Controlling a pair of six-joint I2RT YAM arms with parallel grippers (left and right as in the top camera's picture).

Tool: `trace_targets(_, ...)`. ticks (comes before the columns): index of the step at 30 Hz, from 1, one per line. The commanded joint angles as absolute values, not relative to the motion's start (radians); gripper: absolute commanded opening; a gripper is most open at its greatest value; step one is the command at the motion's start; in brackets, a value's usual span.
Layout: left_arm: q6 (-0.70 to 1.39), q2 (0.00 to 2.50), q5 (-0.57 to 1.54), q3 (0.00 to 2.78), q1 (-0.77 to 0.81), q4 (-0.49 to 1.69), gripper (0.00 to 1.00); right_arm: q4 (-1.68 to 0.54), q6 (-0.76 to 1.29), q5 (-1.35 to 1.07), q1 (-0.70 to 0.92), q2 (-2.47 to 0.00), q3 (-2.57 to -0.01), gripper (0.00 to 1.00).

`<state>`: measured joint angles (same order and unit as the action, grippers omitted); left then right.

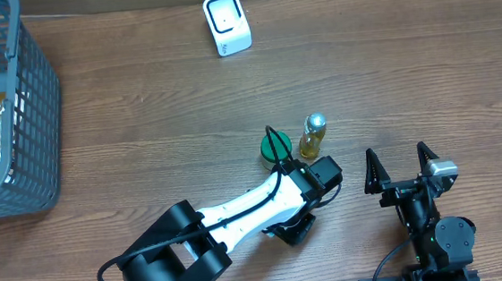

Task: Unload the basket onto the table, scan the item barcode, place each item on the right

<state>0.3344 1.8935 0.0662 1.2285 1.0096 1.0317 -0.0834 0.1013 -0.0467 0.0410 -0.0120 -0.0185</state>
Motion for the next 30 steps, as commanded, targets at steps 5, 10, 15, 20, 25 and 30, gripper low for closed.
trace_targets(5,0.336,1.87,0.022,1.349,1.0,1.129,0.49,-0.081,0.104,-0.043,0.046,-0.003,-0.008,1.0)
trace_targets(10,0.306,1.864,0.03,1.401,1.0,1.183,0.2,-0.081,0.105,-0.043,0.046,-0.003,-0.008,1.0)
trace_targets(15,0.22,1.864,0.11,1.402,0.997,1.208,0.04,-0.081,0.105,-0.043,0.046,-0.003,-0.008,1.0)
trace_targets(20,0.152,1.864,0.186,1.402,0.978,1.221,0.04,-0.081,0.104,-0.043,0.046,-0.003,-0.008,1.0)
trace_targets(25,0.126,1.864,0.197,1.402,0.933,1.23,0.06,-0.081,0.105,-0.043,0.046,-0.003,-0.008,1.0)
trace_targets(30,0.127,1.864,0.211,1.402,0.883,1.23,0.27,-0.081,0.105,-0.043,0.046,-0.003,-0.008,1.0)
